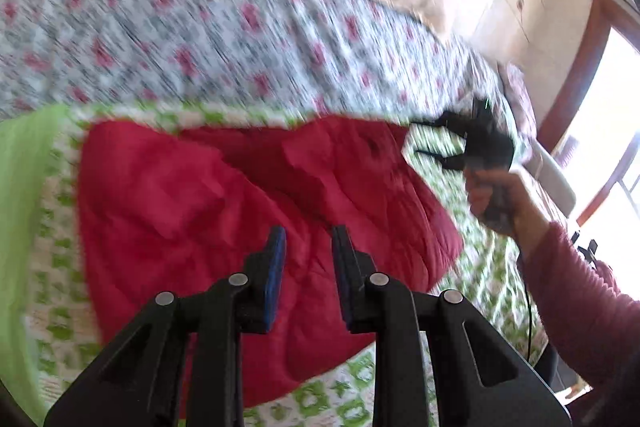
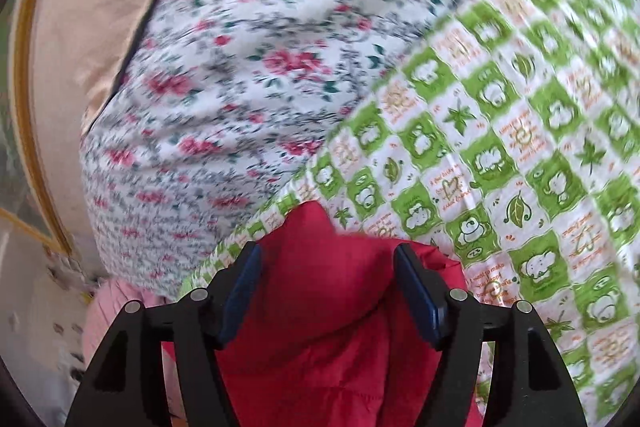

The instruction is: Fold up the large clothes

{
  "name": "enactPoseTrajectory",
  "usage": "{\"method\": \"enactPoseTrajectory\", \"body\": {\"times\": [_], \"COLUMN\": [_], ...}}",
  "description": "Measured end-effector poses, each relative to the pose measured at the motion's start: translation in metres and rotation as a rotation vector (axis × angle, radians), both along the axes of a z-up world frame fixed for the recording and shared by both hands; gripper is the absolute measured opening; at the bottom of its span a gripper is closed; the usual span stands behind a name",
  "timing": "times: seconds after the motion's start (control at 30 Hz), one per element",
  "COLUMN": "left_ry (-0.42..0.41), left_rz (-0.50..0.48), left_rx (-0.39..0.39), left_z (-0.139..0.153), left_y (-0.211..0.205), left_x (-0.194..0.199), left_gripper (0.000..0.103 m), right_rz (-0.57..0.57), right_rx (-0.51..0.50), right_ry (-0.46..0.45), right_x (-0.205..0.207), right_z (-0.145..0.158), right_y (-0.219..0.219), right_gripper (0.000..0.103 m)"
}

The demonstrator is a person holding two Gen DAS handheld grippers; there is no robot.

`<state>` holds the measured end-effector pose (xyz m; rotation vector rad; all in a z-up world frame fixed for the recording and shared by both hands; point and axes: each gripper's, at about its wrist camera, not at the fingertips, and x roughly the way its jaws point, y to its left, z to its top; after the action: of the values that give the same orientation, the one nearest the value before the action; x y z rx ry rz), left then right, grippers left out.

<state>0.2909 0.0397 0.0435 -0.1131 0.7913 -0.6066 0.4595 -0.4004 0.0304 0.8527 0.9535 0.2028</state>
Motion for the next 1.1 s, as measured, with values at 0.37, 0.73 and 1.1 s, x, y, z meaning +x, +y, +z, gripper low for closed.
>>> {"method": "enactPoseTrajectory", "body": {"times": [0.37,0.73,1.1], "left_ry": [0.06,0.076,0.131], "left_rz": [-0.001,0.181,0.418], "left_rx": [0.123,0.244,0.257], "left_z": [-0.068,-0.098,-0.11], "left_y": [-0.044,-0.027,0.028], "left_x": [-0.001,0.073,0.153], "left_gripper": [0.021,0.002,0.002], "right_rz": [0.524,0.524,0.26], "right_rx": [-0.395,-0.674,-0.668], "right_ry": [-0.228,-0.095,-0.002], "right_x": [-0.091,-0.025,0.036], "right_z": [0.031,-0.038,-0.063], "right_y": [0.151,0.178,0.118], "right_gripper": [0.069,0.066,0.067]}}
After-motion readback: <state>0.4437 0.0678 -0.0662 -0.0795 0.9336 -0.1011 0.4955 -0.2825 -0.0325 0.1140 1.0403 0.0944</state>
